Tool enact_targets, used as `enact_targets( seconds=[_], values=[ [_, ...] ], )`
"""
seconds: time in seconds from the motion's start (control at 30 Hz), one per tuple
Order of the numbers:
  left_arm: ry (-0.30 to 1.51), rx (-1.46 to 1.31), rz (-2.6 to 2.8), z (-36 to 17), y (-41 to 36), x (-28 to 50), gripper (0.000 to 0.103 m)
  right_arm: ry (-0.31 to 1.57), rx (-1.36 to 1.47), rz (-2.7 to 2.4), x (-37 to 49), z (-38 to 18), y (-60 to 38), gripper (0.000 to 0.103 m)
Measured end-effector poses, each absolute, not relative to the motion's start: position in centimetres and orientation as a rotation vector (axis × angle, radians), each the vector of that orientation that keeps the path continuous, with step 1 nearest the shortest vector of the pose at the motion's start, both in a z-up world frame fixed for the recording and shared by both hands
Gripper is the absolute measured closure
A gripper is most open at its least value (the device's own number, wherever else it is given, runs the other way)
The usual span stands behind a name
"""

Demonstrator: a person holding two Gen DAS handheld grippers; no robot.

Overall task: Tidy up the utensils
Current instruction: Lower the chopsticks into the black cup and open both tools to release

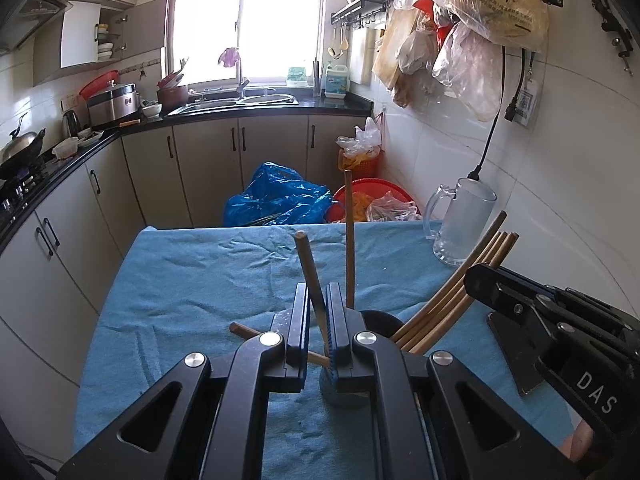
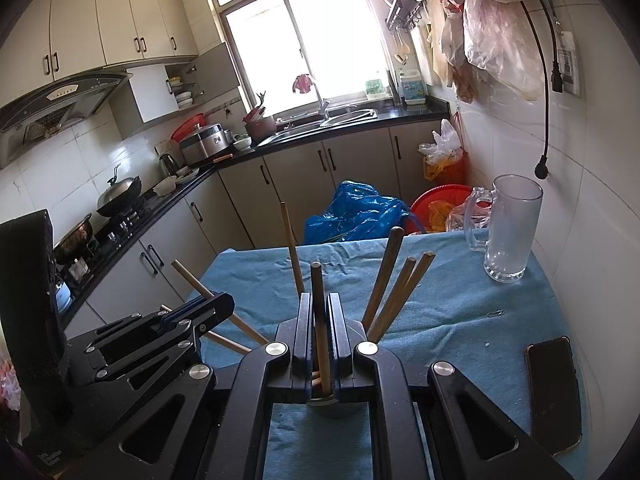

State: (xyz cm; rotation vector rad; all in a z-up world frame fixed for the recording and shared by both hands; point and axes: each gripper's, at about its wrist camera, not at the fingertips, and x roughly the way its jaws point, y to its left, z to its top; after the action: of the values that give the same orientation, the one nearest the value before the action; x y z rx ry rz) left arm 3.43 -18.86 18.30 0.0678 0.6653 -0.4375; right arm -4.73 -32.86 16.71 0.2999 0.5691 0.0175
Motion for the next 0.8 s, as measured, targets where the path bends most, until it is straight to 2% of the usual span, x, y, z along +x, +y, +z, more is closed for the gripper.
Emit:
enact_targets(
  seconds=[0.67, 0.73, 0.8],
  values=[
    [0.647, 0.069, -0.421, 18.9, -18.1, 2.6, 0.095, 0.566, 0.301, 0.034, -4.6, 17.9, -32.7, 0.093],
    [0.645, 0.069, -0.417, 19.2, -17.9, 2.2, 0.094, 0.554, 0.307, 0.030, -4.9, 18.4, -32.8, 0.092],
    [0.641, 0.066, -0.413, 19.5, -17.4, 1.8, 0.086, 0.538, 0.311, 0.024, -5.4, 19.1, -33.0, 0.091]
  ],
)
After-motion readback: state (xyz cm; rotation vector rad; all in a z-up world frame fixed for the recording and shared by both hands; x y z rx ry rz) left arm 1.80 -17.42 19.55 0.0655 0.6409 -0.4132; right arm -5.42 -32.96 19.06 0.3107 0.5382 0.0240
